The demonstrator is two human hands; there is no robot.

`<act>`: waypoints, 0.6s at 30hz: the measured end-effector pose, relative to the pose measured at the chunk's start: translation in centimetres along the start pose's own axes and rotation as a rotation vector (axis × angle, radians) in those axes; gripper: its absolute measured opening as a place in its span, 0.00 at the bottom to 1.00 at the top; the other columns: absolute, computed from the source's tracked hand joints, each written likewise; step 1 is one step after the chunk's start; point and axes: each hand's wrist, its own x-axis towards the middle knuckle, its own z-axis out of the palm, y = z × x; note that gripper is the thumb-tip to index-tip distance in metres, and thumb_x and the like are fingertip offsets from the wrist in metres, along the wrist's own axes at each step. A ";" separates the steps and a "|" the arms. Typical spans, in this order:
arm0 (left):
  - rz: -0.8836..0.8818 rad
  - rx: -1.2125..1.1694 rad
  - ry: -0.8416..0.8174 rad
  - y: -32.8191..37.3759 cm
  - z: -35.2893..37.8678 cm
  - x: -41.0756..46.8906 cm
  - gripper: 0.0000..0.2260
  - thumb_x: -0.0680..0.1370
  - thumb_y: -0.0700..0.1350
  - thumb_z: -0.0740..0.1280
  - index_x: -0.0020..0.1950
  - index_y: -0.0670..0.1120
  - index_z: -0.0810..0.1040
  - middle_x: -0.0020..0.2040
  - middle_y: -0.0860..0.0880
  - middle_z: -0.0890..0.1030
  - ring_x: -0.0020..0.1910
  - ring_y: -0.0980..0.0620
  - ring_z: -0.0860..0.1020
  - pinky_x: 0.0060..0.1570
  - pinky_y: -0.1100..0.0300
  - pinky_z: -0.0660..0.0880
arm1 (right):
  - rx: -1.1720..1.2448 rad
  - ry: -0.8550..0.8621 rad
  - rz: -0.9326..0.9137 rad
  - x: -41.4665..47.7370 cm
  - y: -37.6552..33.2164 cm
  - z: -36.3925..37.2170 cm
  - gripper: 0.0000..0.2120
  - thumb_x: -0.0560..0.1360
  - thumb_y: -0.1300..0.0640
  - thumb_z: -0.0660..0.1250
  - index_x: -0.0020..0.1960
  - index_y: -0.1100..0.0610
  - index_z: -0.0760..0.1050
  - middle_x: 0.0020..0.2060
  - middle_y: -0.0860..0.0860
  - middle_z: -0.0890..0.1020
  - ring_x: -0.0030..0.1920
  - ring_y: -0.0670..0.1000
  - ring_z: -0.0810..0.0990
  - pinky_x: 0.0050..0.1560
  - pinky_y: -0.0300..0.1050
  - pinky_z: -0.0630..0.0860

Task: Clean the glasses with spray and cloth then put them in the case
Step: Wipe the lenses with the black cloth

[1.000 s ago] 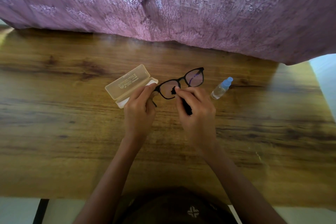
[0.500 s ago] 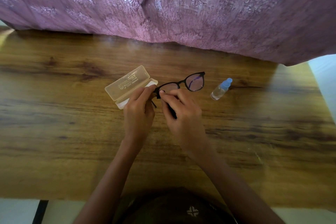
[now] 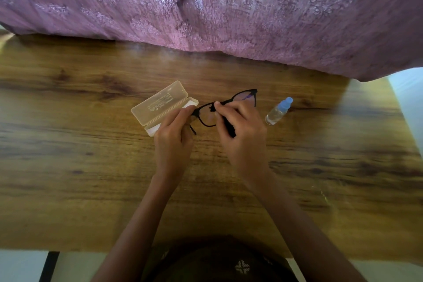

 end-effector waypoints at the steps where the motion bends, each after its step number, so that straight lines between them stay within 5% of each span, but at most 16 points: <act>1: 0.008 -0.006 -0.002 0.0 0.0 0.0 0.14 0.74 0.26 0.63 0.55 0.35 0.81 0.48 0.43 0.83 0.47 0.58 0.78 0.49 0.77 0.70 | 0.005 -0.010 -0.010 -0.1 -0.3 0.1 0.08 0.75 0.66 0.72 0.53 0.66 0.82 0.44 0.57 0.82 0.45 0.51 0.80 0.49 0.36 0.76; 8: 0.033 -0.023 -0.024 0.1 0.1 0.1 0.12 0.76 0.28 0.64 0.56 0.37 0.81 0.48 0.44 0.83 0.45 0.52 0.80 0.47 0.69 0.75 | 0.031 -0.058 -0.046 -0.3 -1.2 0.4 0.09 0.76 0.65 0.70 0.55 0.66 0.82 0.46 0.57 0.83 0.47 0.53 0.81 0.52 0.40 0.77; 15: 0.009 -0.017 0.010 0.2 0.0 0.0 0.14 0.74 0.24 0.64 0.55 0.35 0.81 0.48 0.42 0.83 0.47 0.62 0.75 0.49 0.79 0.69 | 0.010 0.028 0.025 0.3 0.5 -0.3 0.08 0.75 0.66 0.72 0.53 0.67 0.83 0.43 0.57 0.81 0.43 0.50 0.80 0.47 0.38 0.77; 18: 0.013 -0.011 -0.004 0.3 0.0 0.0 0.12 0.74 0.27 0.65 0.55 0.36 0.81 0.48 0.43 0.83 0.46 0.56 0.79 0.48 0.76 0.71 | 0.007 0.029 0.033 -0.3 0.8 -0.6 0.07 0.74 0.67 0.73 0.51 0.67 0.83 0.42 0.57 0.82 0.43 0.50 0.80 0.46 0.38 0.77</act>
